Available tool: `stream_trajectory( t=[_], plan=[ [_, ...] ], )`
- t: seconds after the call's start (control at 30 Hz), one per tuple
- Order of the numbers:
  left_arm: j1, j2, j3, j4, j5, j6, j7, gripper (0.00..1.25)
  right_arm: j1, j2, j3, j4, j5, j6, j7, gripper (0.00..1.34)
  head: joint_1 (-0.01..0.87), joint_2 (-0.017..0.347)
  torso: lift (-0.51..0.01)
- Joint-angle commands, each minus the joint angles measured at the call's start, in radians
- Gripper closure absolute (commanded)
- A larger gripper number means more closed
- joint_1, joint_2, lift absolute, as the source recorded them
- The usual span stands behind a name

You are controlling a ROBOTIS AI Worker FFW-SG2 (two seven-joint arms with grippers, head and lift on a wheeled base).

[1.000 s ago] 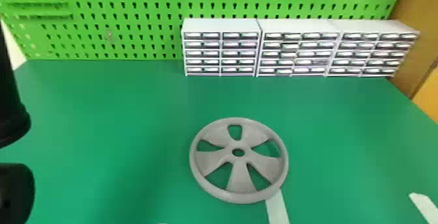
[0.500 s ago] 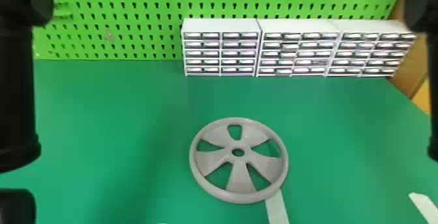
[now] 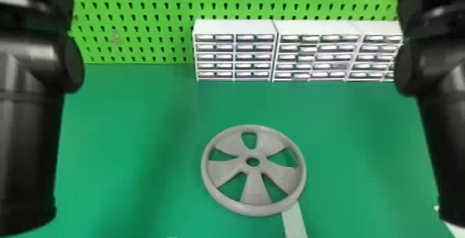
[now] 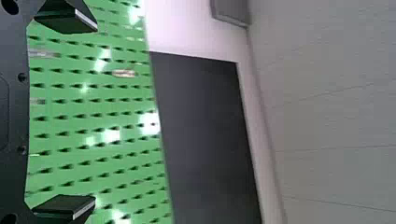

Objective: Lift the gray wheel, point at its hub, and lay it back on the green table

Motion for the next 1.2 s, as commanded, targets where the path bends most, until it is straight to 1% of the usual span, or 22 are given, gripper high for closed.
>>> stream_trajectory(
  t=[0.0,0.17,0.33,0.4,0.57,0.7,0.77,0.9,1.07,1.17],
  plan=[
    [0.074,-0.014,0.024,0.003,0.001,0.014,-0.001,0.0,0.076,0.013,-0.026,0.004,-0.013,0.009,0.0,0.19,0.692,0.048,-0.093],
    [0.148,-0.016,0.037,0.012,0.018,0.031,-0.001,0.0,0.136,0.007,-0.023,0.007,-0.027,0.014,0.0,0.19,0.692,0.048,-0.093],
    [0.22,-0.016,0.033,0.014,0.043,0.039,-0.001,0.0,0.213,0.01,-0.021,0.006,-0.047,0.027,0.002,0.19,0.692,0.048,-0.093],
    [0.245,-0.02,0.028,0.014,0.044,0.039,-0.004,0.0,0.239,0.01,-0.02,0.006,-0.052,0.027,0.0,0.19,0.692,0.048,-0.093],
    [0.315,-0.028,0.042,0.001,0.072,0.037,-0.034,0.0,0.305,0.013,-0.009,0.001,-0.066,0.032,0.002,0.21,0.692,0.048,-0.093],
    [0.364,-0.049,0.041,-0.008,0.067,0.037,-0.035,0.0,0.362,0.005,-0.017,-0.028,-0.084,0.046,0.002,0.22,0.692,0.048,-0.093],
    [0.39,-0.057,0.048,-0.011,0.066,0.037,-0.053,0.0,0.388,0.005,-0.017,-0.037,-0.09,0.052,0.002,0.22,0.692,0.048,-0.093],
    [0.439,-0.065,0.05,-0.014,0.084,0.037,-0.058,0.0,0.438,0.007,-0.02,-0.056,-0.093,0.063,0.002,0.22,0.692,0.048,-0.093],
    [0.496,-0.078,0.059,-0.025,0.093,0.037,-0.067,0.0,0.492,0.019,-0.029,-0.068,-0.096,0.067,0.002,0.22,0.692,0.048,-0.093],
    [0.524,-0.089,0.06,-0.025,0.107,0.037,-0.069,0.0,0.526,0.016,-0.041,-0.08,-0.102,0.067,0.002,0.22,0.692,0.048,-0.093]
  ],
)
